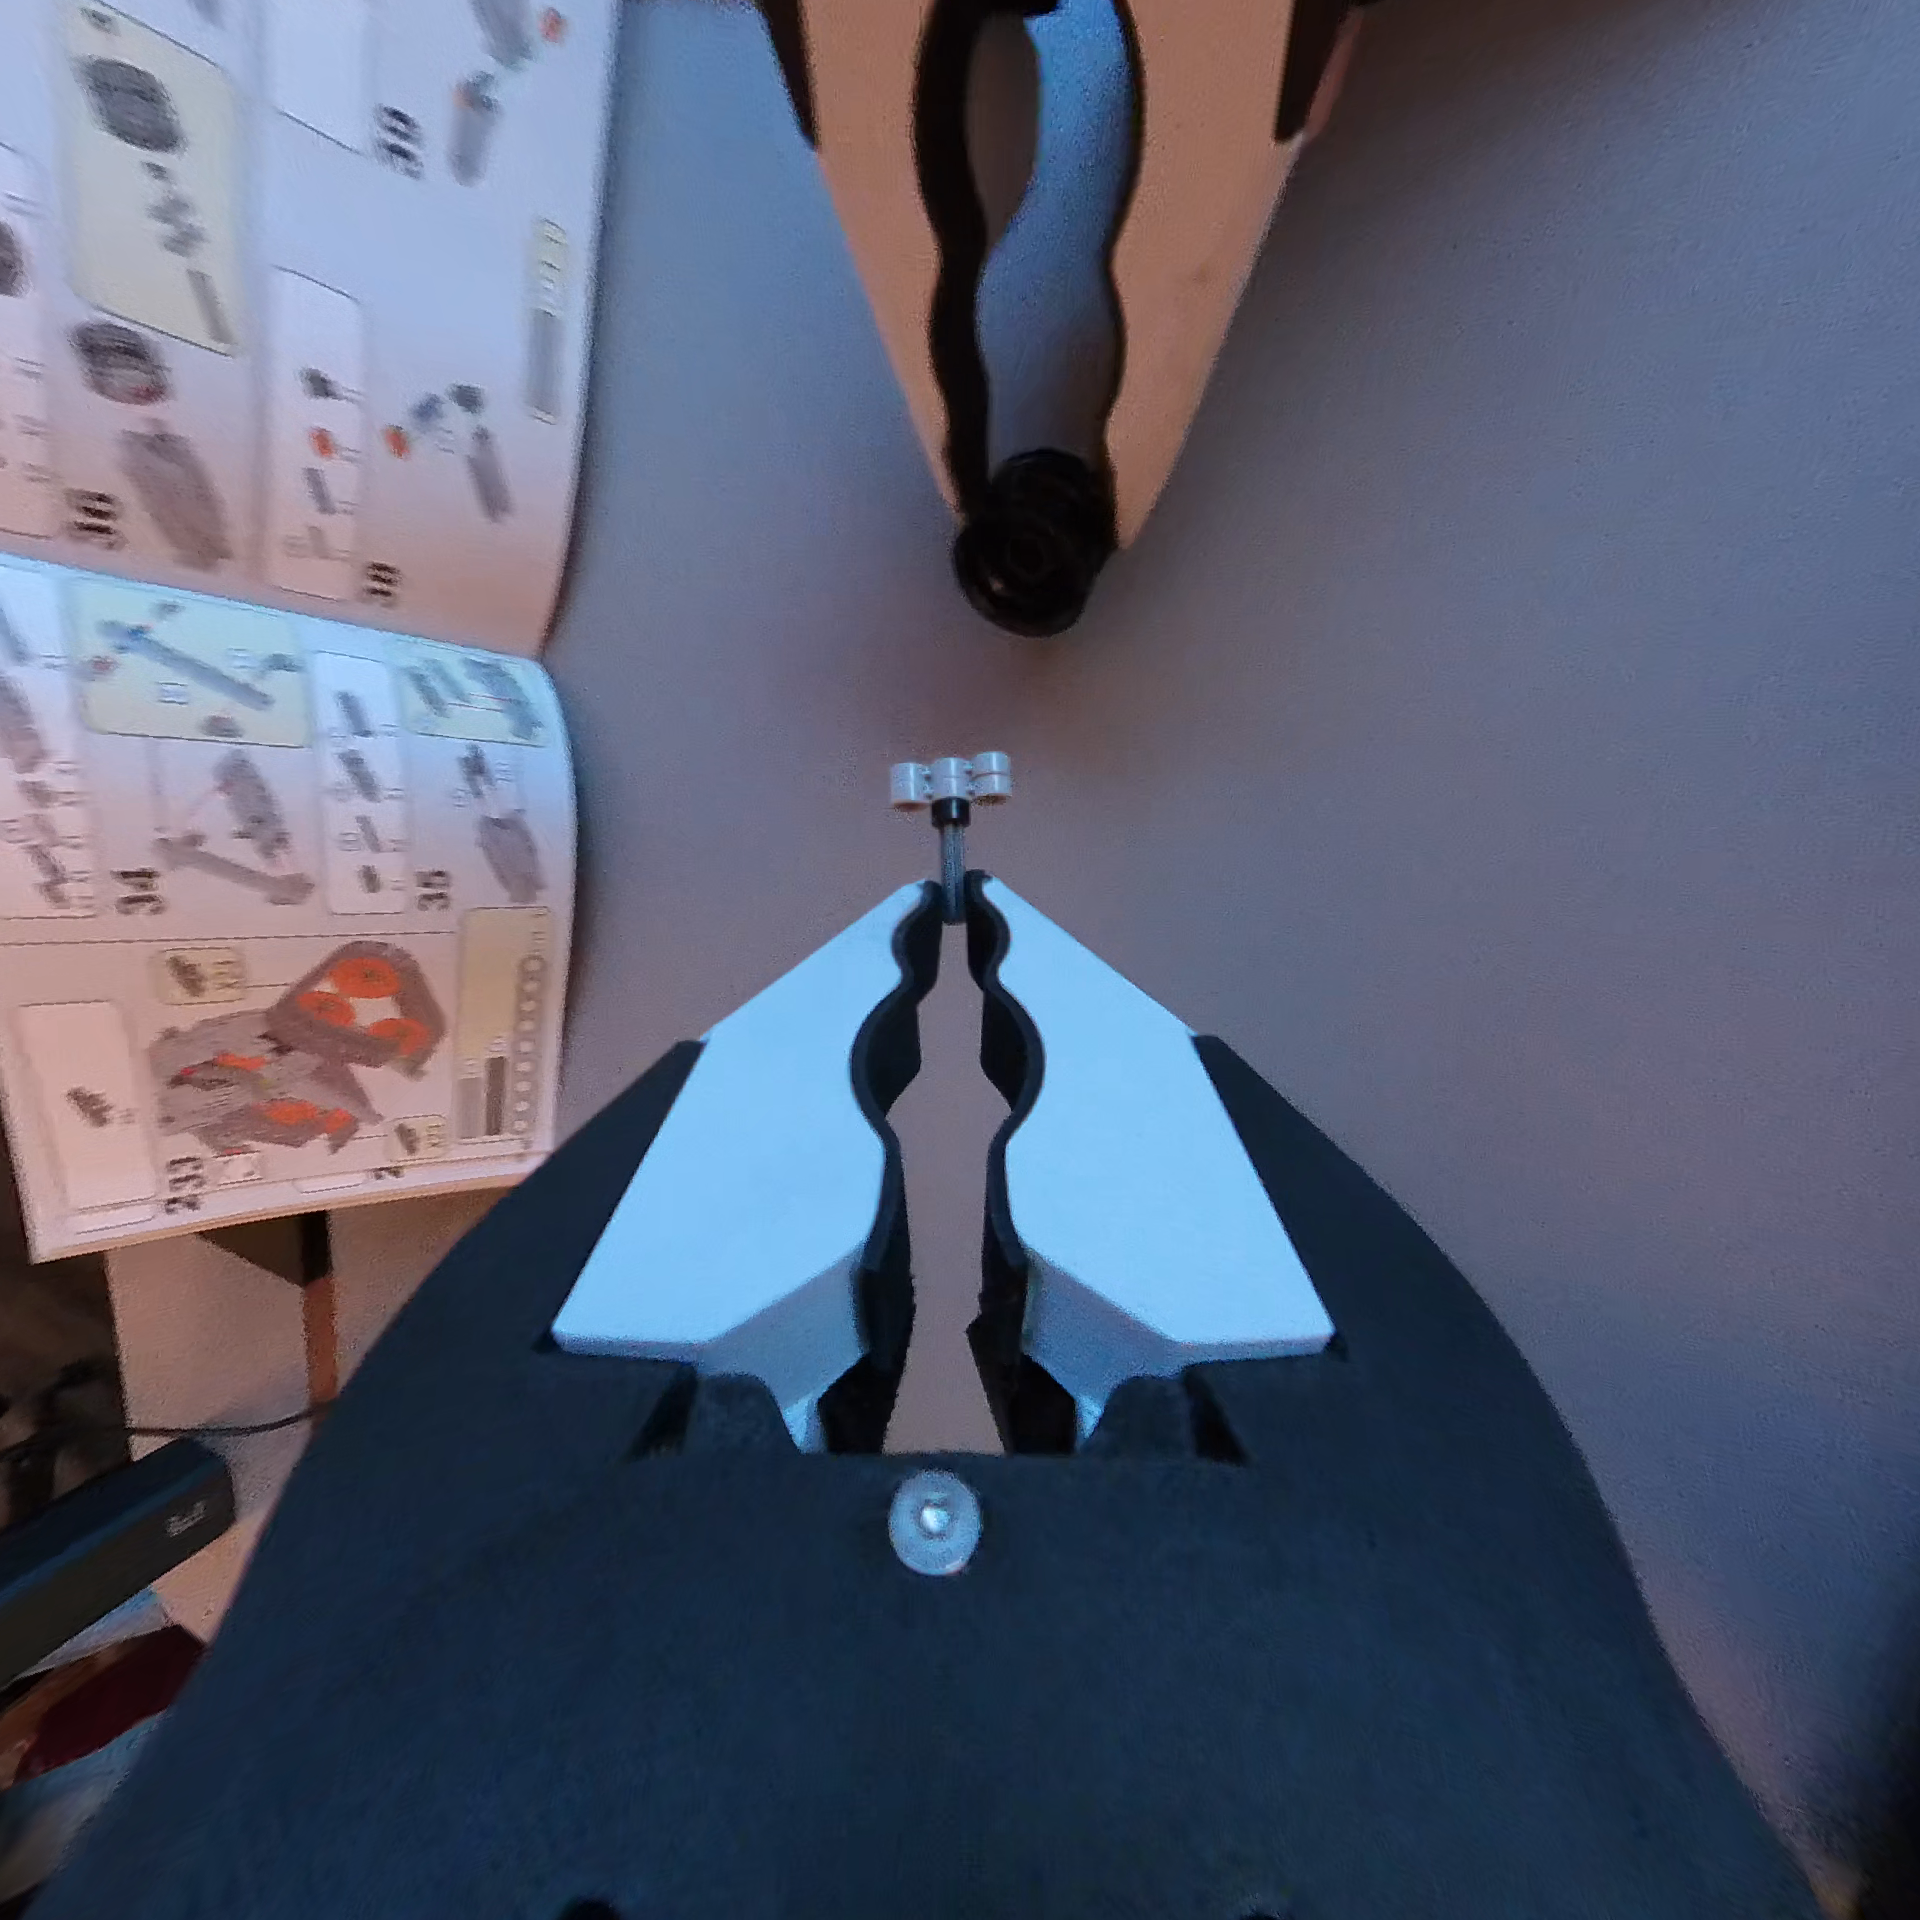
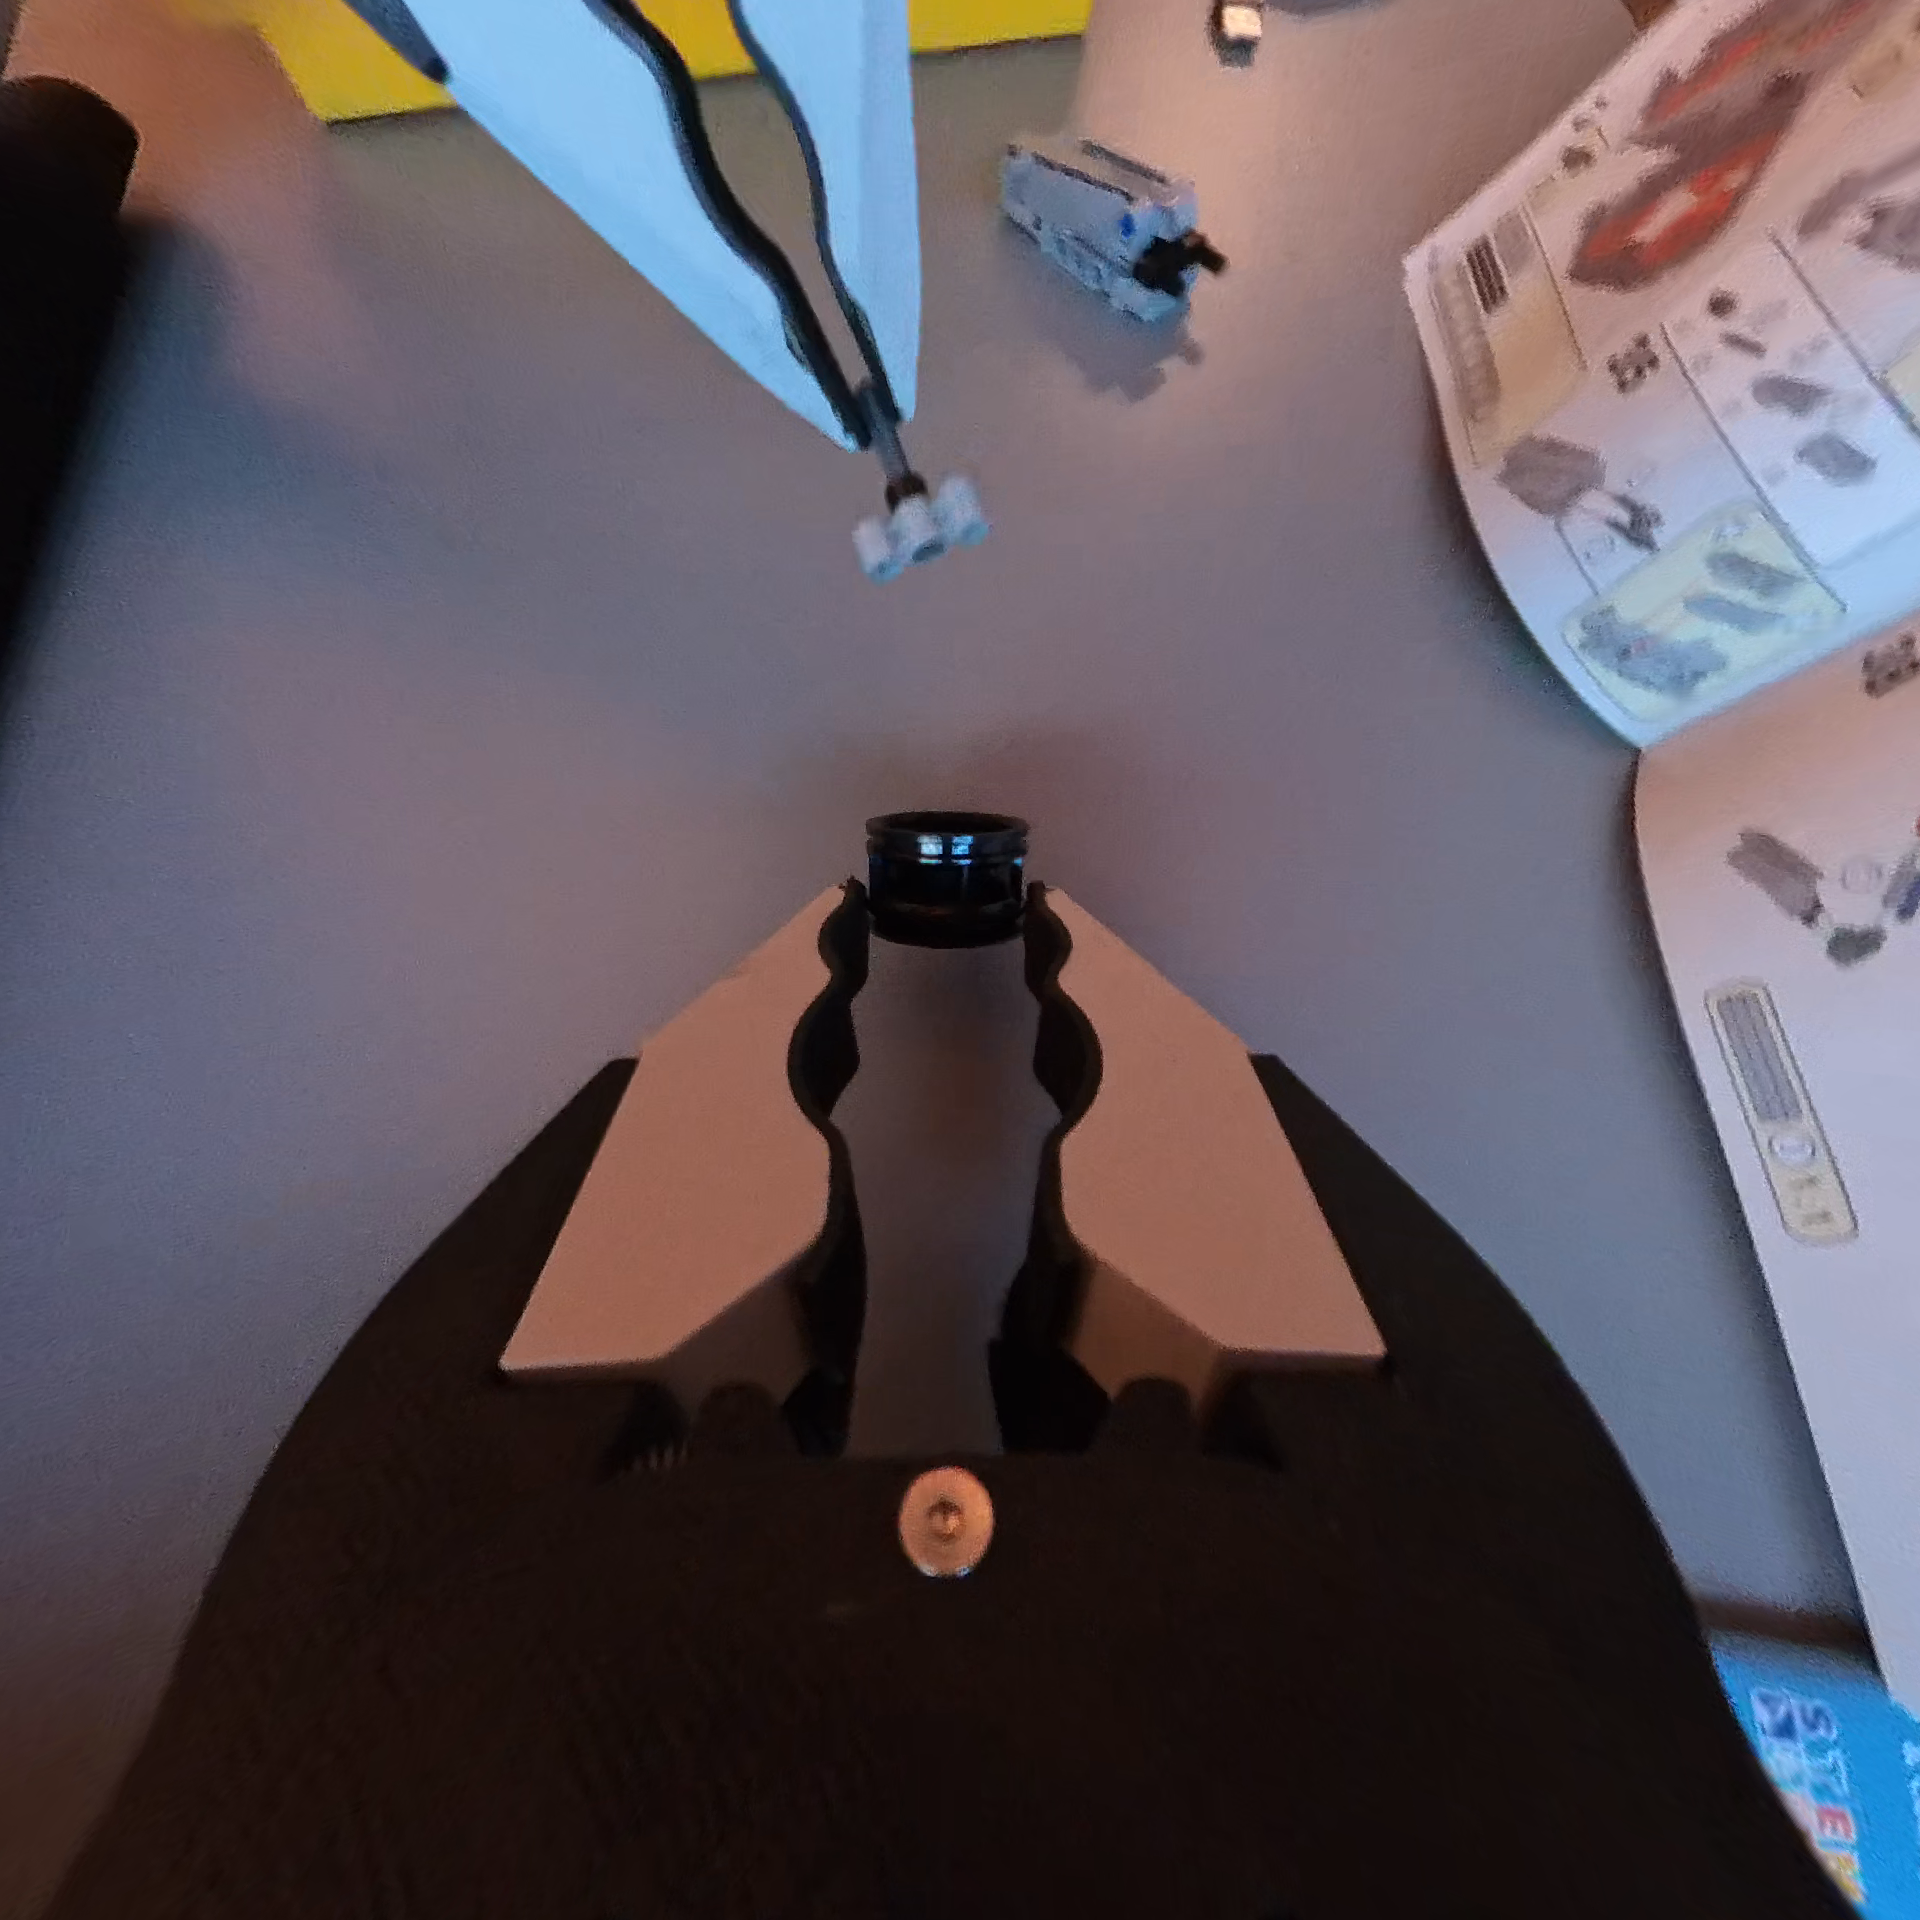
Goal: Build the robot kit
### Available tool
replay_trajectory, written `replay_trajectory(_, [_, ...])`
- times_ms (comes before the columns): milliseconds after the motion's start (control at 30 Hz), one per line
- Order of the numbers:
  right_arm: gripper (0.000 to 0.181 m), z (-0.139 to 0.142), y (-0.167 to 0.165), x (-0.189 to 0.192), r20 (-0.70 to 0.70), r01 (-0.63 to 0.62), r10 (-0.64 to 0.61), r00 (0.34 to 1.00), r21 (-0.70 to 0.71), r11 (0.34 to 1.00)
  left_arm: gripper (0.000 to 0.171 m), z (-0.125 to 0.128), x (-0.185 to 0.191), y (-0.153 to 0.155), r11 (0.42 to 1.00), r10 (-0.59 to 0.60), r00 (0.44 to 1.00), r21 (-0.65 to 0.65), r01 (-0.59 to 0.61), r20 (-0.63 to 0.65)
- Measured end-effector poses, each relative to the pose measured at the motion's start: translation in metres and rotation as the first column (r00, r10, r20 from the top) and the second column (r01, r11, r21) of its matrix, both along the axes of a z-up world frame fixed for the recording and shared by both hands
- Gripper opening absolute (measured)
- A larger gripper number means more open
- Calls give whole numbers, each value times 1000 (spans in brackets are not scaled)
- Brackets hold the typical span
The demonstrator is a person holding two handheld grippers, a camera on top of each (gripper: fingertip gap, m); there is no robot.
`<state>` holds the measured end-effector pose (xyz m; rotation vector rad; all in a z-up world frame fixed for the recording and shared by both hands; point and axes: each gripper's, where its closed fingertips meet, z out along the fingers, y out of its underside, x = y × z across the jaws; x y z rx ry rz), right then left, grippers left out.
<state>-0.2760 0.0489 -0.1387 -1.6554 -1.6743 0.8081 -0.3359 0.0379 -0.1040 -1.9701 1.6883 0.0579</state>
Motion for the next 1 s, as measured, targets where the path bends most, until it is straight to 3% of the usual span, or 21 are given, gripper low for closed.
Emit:
replay_trajectory(133, [30,-10,-2,0,114,-11,2,993,82,997,2,-17,-15,-18,995,2,988,-95,-17,-153])
replay_trajectory(433, [30,-11,-7,0,127,-68,50,991,140,988,2,-34,-51,-47,955,30,903,-254,-153,-429])
replay_trajectory(600, [30,-15,-1,15,203,-116,71,977,220,969,2,-15,-82,-54,922,-60,735,-320,-219,-676])
replay_trajectory(700, [30,-15,3,27,253,-130,64,965,252,959,2,-7,-84,-54,901,-144,653,-372,-224,-743])
replay_trajectory(867, [30,-15,9,34,274,-92,24,961,239,966,2,-13,-85,-54,875,-187,562,-396,-278,-806])
replay_trajectory(1000, [30,-15,13,35,280,-74,5,960,237,969,2,-24,-81,-56,879,-194,555,-394,-267,-809])
